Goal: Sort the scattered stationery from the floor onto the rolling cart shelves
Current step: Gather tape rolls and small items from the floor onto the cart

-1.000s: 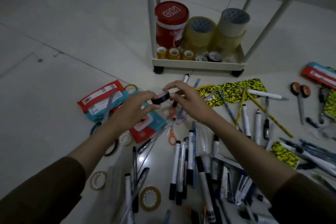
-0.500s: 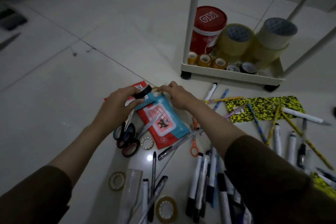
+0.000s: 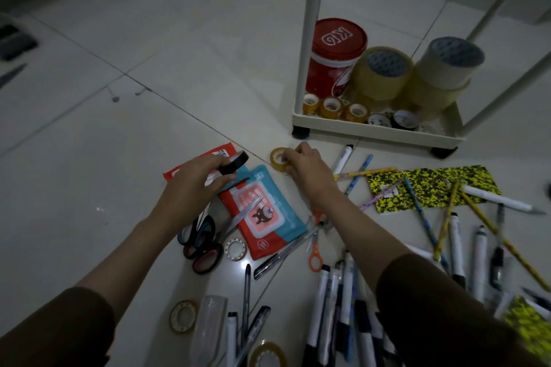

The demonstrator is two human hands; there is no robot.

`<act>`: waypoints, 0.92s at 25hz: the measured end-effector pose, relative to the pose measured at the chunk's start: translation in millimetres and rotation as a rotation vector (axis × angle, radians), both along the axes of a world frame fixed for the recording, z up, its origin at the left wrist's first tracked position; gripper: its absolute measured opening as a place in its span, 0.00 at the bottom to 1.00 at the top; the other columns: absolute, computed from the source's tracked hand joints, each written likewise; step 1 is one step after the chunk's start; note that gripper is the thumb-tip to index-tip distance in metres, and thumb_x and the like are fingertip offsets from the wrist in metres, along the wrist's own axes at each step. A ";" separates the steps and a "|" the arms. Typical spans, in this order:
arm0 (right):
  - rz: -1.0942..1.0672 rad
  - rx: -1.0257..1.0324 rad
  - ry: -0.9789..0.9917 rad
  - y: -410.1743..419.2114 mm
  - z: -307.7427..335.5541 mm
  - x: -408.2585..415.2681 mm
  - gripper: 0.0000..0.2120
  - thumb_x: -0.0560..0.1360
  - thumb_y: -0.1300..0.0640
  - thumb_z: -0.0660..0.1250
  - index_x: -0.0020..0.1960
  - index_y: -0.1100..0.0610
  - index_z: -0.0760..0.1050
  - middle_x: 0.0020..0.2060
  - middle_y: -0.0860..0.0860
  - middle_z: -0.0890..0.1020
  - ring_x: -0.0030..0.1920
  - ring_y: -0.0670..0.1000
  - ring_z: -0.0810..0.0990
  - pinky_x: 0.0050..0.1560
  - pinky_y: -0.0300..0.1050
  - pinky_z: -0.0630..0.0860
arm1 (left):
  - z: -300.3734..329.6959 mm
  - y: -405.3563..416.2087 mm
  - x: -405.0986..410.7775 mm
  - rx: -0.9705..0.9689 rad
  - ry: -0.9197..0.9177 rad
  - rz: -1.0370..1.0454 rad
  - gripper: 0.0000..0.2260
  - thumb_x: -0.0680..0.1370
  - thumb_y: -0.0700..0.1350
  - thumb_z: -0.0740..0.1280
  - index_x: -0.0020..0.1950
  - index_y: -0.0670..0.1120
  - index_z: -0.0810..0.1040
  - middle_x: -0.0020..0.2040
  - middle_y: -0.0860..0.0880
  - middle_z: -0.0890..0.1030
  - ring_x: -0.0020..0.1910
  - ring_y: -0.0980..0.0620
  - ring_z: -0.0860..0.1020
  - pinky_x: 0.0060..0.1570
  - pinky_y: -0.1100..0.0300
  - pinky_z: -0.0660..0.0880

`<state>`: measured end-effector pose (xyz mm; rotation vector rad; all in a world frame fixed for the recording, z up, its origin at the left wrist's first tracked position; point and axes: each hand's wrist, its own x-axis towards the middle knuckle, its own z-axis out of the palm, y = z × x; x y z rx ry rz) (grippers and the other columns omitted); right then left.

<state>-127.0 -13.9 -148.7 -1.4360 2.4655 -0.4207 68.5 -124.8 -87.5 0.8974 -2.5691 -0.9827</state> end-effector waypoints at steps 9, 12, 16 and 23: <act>-0.256 -0.362 0.242 37.0 32.6 -56.6 0.13 0.76 0.58 0.62 0.60 0.59 0.75 0.57 0.60 0.74 0.55 0.61 0.74 0.52 0.55 0.70 | 1.8 7.7 -30.4 0.001 0.047 -0.049 0.05 0.77 0.42 0.65 0.52 0.45 0.77 0.45 0.53 0.75 0.48 0.52 0.74 0.47 0.60 0.71; -0.396 -0.203 0.312 33.2 35.1 -79.8 0.14 0.78 0.54 0.60 0.63 0.54 0.71 0.57 0.59 0.73 0.58 0.61 0.71 0.56 0.55 0.66 | -1.0 11.4 -36.4 0.106 0.045 -0.020 0.05 0.77 0.41 0.64 0.52 0.46 0.76 0.47 0.50 0.74 0.48 0.53 0.75 0.46 0.65 0.71; -0.481 -0.093 0.250 20.8 38.4 -95.9 0.14 0.79 0.54 0.59 0.63 0.53 0.70 0.60 0.59 0.72 0.62 0.62 0.69 0.61 0.58 0.63 | -2.8 14.6 -46.2 0.275 0.015 0.035 0.06 0.78 0.46 0.64 0.52 0.46 0.76 0.49 0.46 0.77 0.47 0.52 0.77 0.42 0.62 0.71; -0.588 -0.165 0.115 21.5 37.1 -88.7 0.18 0.78 0.55 0.60 0.67 0.53 0.67 0.64 0.59 0.69 0.64 0.62 0.65 0.62 0.55 0.62 | 0.6 22.1 -63.0 0.289 -0.002 -0.053 0.08 0.81 0.46 0.52 0.55 0.50 0.70 0.52 0.48 0.71 0.49 0.52 0.71 0.43 0.63 0.66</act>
